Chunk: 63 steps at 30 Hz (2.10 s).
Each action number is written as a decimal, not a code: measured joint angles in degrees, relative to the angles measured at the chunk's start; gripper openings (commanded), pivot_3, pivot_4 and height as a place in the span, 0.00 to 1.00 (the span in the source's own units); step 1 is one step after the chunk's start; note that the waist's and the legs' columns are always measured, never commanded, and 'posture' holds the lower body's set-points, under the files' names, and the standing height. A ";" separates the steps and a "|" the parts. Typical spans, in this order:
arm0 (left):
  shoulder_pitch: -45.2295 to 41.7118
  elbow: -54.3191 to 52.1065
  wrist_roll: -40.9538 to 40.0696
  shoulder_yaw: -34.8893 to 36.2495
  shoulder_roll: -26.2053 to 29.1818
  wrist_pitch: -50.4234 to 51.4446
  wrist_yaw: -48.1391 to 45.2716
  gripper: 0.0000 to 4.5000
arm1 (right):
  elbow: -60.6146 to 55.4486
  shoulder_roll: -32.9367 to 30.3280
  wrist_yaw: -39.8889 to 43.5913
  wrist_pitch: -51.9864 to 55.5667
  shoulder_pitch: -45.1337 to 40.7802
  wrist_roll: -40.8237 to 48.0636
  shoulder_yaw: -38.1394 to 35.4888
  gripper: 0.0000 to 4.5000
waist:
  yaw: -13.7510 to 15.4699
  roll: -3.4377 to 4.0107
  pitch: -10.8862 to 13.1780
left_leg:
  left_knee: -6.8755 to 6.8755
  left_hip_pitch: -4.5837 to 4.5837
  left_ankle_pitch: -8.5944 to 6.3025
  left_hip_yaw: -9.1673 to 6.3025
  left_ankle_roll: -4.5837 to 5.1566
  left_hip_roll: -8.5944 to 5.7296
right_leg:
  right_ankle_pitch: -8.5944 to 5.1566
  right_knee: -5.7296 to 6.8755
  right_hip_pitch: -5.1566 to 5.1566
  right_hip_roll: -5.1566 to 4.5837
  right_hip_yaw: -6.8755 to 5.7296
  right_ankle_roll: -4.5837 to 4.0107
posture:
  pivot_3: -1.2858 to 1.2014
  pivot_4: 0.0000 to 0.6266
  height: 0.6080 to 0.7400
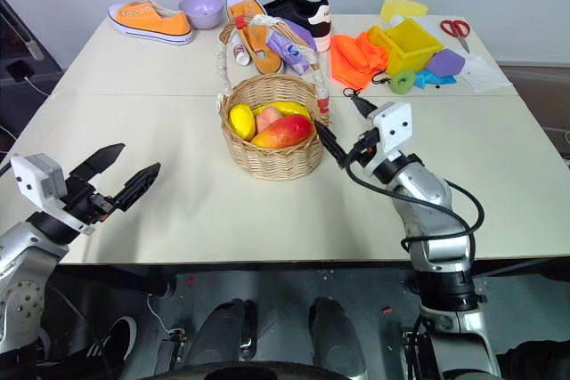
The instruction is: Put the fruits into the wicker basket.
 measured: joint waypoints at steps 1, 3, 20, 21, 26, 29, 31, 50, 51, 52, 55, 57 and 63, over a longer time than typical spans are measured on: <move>0.05 -0.02 -0.09 -0.48 -0.02 0.02 0.00 1.00 | 1.12 0.32 -0.05 0.26 -1.04 0.16 0.01 1.00 | -0.01 0.00 0.00 | -0.01 0.00 0.00 0.01 0.00 -0.03 | 0.00 0.00 -0.01 0.04 -0.01 0.01 | 0.52 0.24 1.00; 0.17 -0.03 -0.29 -0.99 -0.21 0.14 0.03 1.00 | 3.17 1.27 -0.36 1.48 -3.34 1.01 -0.14 1.00 | -0.11 0.00 0.00 | -0.01 0.00 0.00 0.08 0.00 -0.03 | 0.01 0.02 -0.01 0.11 -0.03 0.02 | 0.52 0.24 1.00; 0.37 -0.36 -0.80 -4.18 -0.58 -0.16 2.01 1.00 | 7.15 3.90 2.57 1.83 -7.55 1.67 0.66 0.01 | -0.04 0.01 0.01 | 0.07 0.01 0.00 0.10 0.01 -0.02 | 0.00 0.14 0.00 0.21 -0.11 0.04 | 0.52 0.24 1.00; 0.39 -0.36 -0.92 -4.18 -0.52 -0.16 1.84 1.00 | 7.15 3.82 2.65 1.83 -7.55 1.67 0.62 0.01 | -0.02 0.01 0.01 | 0.07 0.02 0.00 0.10 0.01 -0.02 | 0.00 0.14 0.01 0.21 -0.11 0.04 | 0.52 0.24 1.00; -0.32 -0.30 -1.22 -5.23 0.15 -0.01 0.48 1.00 | 6.87 2.06 2.97 1.93 -7.57 2.18 -0.43 0.01 | 0.12 0.02 0.01 | 0.08 0.01 0.00 0.10 0.01 -0.03 | 0.00 0.14 0.02 0.20 -0.11 0.04 | 0.52 0.24 1.00; -2.18 0.82 -0.55 -7.31 1.29 -0.28 -1.25 1.00 | 6.64 -0.56 2.15 2.41 -7.83 2.77 -3.93 0.01 | 0.33 0.04 0.03 | 0.12 0.00 0.00 0.11 0.01 -0.06 | 0.00 0.13 0.02 0.18 -0.10 0.03 | 0.52 0.24 1.00; -4.98 3.38 0.41 -9.58 1.63 -0.78 -2.86 1.00 | 5.75 -3.12 0.72 2.41 -7.74 2.78 -7.21 0.01 | 0.48 0.10 0.06 | 0.14 -0.01 0.00 0.10 0.01 -0.10 | 0.00 0.11 0.05 0.16 -0.11 0.03 | 0.52 0.24 1.00; -33.47 31.56 8.72 -27.39 -2.23 -7.34 -21.69 1.00 | -1.83 -7.69 -18.46 -1.06 10.97 -0.87 -30.94 0.01 | -1.42 0.41 0.11 | 0.15 0.10 -0.03 -0.02 0.10 -0.07 | -0.15 0.55 0.00 0.49 0.07 0.54 | 0.52 0.24 1.00; -33.47 31.71 8.81 -27.48 -2.39 -7.36 -21.82 1.00 | -1.93 -7.45 -18.68 -1.06 11.44 -0.87 -30.93 0.01 | -1.43 0.42 0.11 | 0.15 0.10 -0.03 -0.02 0.10 -0.07 | -0.15 0.55 0.00 0.49 0.07 0.54 | 0.52 0.24 1.00; -33.46 31.91 8.91 -27.48 -2.41 -7.37 -21.91 1.00 | -1.94 -7.19 -18.87 -1.06 11.80 -0.85 -30.91 0.01 | -1.43 0.42 0.11 | 0.15 0.10 -0.03 -0.01 0.10 -0.06 | -0.15 0.55 0.00 0.49 0.07 0.54 | 0.52 0.24 1.00; -33.39 31.92 9.07 -27.45 -2.41 -7.36 -22.08 1.00 | -1.96 -6.72 -19.24 -1.05 12.01 -0.68 -30.49 0.01 | -1.38 0.44 0.12 | 0.18 0.09 -0.03 -0.01 0.10 -0.06 | -0.16 0.55 0.00 0.49 0.09 0.52 | 0.52 0.24 1.00; -33.07 31.87 9.10 -27.43 -2.40 -7.36 -22.15 1.00 | -2.00 -6.73 -19.51 -1.05 12.02 -0.82 -30.10 0.01 | -1.33 0.44 0.12 | 0.20 0.09 -0.03 -0.01 0.10 -0.06 | -0.17 0.55 0.01 0.49 0.09 0.50 | 0.52 0.24 1.00; -31.65 31.64 9.56 -27.30 -2.38 -7.42 -21.89 1.00 | -2.01 -6.27 -19.34 -1.04 12.67 -0.48 -28.57 0.54 | -1.23 0.45 0.11 | 0.20 0.09 -0.03 -0.02 0.10 -0.06 | -0.17 0.55 0.02 0.49 0.09 0.50 | 0.52 0.24 1.00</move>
